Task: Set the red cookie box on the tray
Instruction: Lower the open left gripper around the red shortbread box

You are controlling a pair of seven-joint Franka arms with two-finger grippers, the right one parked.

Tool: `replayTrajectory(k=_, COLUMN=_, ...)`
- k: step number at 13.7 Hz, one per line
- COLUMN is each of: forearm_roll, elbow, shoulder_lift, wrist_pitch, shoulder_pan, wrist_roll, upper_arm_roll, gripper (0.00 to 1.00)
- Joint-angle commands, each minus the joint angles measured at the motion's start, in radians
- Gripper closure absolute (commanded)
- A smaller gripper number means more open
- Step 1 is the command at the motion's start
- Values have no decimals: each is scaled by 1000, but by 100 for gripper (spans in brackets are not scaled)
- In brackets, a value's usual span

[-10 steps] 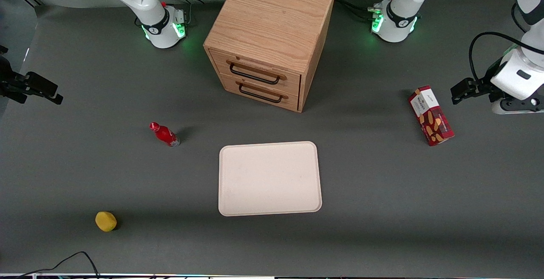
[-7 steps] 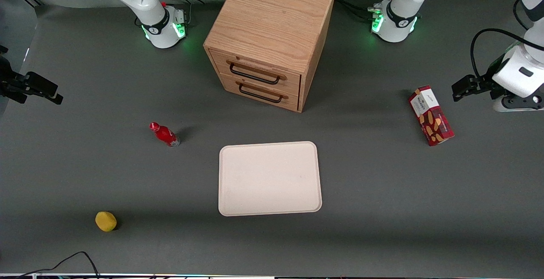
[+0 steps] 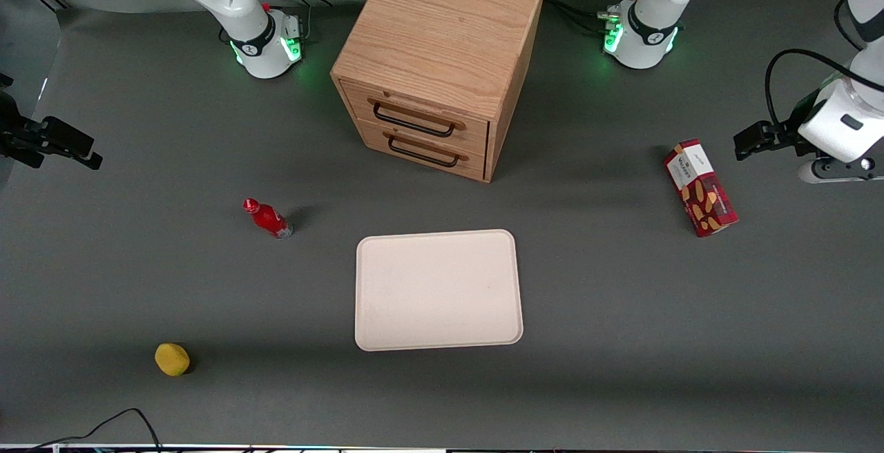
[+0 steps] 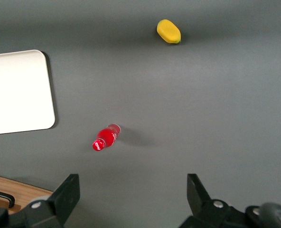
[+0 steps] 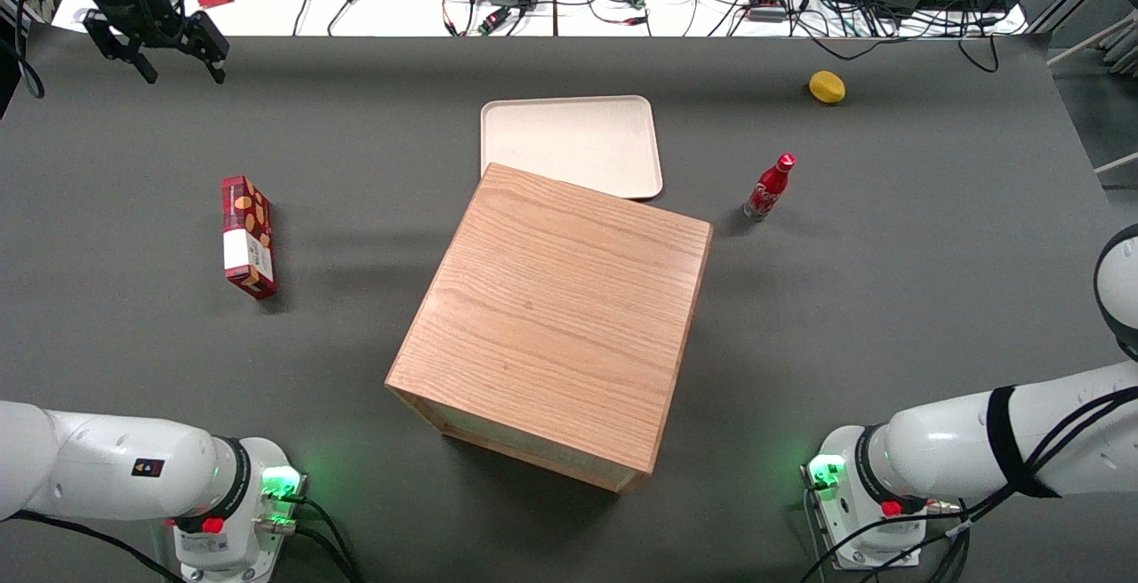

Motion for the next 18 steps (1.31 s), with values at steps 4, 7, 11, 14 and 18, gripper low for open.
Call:
replayTrajectory(k=4, forearm_roll=8, elbow=-251, shoulder_lift=-39, wrist_pitch=221, shoulder_pan=-2, wrist_roll=28, upper_arm_roll=93, gripper=0)
replayTrajectory(k=7, forearm_roll=8, elbow=-445, shoulder_lift=-68, wrist_pitch=449, shoulder_pan=-2, wrist_roll=44, upper_arm_roll=128, gripper=0)
replayTrajectory(k=11, forearm_roll=8, elbow=-622, shoulder_lift=-62, wrist_pitch=695, shoulder_pan=0, wrist_roll=48, upper_arm_roll=153, gripper=0)
replayTrajectory(k=14, forearm_roll=2, elbow=-720, shoulder_lift=-27, wrist_pitch=880, shoulder_pan=0, wrist_roll=47, upper_arm_roll=154, gripper=0)
replayTrajectory(k=18, forearm_roll=1, elbow=-776, shoulder_lift=45, wrist_pitch=1048, shoulder_pan=0, wrist_roll=48, upper_arm_roll=153, gripper=0)
